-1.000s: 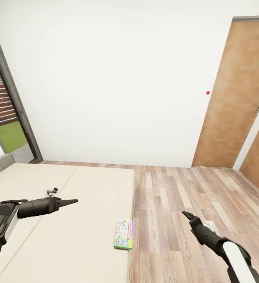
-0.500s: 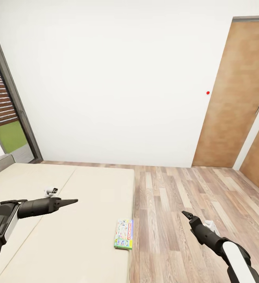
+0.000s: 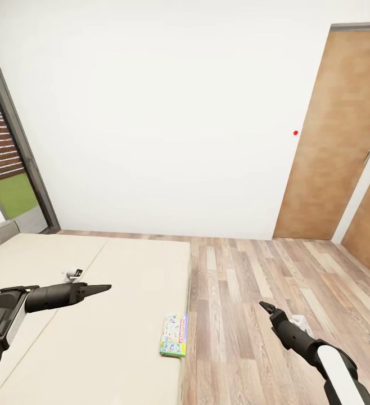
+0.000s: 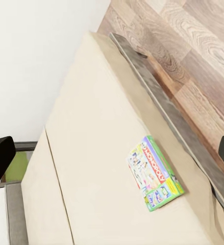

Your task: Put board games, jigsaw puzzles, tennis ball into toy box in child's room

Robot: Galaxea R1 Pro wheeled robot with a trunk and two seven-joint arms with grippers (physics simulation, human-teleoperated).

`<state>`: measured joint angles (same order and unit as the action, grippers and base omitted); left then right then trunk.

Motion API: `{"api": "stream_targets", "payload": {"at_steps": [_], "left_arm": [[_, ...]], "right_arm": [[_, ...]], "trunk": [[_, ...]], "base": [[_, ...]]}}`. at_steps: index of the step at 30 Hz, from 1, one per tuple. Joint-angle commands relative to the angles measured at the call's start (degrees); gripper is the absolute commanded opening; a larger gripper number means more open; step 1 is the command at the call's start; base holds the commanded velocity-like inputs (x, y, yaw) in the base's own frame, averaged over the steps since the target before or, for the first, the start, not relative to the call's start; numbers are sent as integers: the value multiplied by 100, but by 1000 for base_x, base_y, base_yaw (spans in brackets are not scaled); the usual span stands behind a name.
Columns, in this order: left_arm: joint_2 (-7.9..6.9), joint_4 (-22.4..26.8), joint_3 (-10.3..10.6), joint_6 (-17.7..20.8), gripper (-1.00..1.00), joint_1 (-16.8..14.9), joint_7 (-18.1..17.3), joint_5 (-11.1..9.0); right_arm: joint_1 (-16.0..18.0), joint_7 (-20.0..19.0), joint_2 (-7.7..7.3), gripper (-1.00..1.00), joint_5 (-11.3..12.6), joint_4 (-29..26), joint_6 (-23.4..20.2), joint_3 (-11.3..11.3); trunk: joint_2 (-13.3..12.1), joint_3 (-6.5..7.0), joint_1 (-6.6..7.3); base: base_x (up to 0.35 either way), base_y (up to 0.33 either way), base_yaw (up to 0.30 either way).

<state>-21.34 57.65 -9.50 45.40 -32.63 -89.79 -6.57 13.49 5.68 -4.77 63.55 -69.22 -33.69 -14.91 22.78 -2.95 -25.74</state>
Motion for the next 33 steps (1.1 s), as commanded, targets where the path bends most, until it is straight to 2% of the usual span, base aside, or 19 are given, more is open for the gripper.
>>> {"api": "stream_targets", "payload": {"at_steps": [1, 26, 33], "left_arm": [[-1, 1, 1, 60, 100, -3, -21, 0], [-3, -6, 1, 48, 100, -4, -21, -2], [-2, -7, 1, 48, 100, -6, -21, -2]], "right_arm": [[5, 54, -1, 100, 61, -12, -25, -4], [5, 37, -7, 100, 61, -45, -36, -3], [5, -116, -28, 100, 68, -106, -71, 7]], "trunk": [[14, -14, -4], [14, -14, -4], [14, -14, -4]], "base": [[0, -8, 0], [0, -1, 0], [0, 0, 0]]}}
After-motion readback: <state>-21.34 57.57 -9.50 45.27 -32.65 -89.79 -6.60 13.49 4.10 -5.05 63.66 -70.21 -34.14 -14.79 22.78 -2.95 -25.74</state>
